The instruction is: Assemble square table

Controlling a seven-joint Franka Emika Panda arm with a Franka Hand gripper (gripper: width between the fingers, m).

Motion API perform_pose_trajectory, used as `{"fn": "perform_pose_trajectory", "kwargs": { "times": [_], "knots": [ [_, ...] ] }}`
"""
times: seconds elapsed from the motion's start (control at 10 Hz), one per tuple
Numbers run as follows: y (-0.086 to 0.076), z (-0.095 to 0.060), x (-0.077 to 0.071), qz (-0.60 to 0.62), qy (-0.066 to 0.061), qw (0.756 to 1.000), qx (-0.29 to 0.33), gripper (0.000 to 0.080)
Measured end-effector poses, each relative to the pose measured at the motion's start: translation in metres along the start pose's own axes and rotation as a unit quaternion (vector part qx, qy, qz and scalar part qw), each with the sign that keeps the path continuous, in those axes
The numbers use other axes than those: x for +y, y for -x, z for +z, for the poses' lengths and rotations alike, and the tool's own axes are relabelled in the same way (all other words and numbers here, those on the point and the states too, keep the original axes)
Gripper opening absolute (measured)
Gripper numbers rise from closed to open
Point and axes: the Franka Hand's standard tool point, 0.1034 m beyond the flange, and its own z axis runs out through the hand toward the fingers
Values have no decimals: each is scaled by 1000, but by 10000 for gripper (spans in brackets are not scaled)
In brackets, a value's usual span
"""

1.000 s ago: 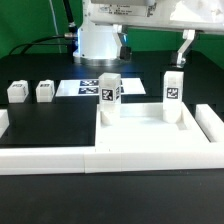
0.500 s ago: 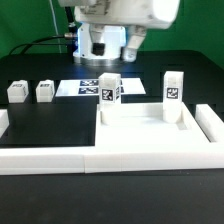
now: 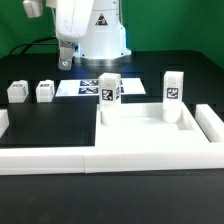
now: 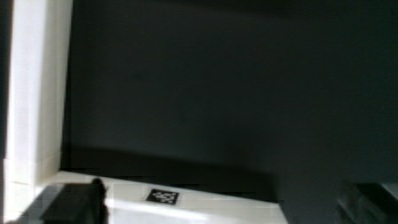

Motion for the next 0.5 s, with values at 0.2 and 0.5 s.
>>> {"fn": "perform_pose_trajectory", "kwargs": {
  "times": [0.2,0.5],
  "knots": [
    [-1,0,0,69,-1,998,4,649],
    [5,9,-16,179,-12,984,13,649]
  ]
}}
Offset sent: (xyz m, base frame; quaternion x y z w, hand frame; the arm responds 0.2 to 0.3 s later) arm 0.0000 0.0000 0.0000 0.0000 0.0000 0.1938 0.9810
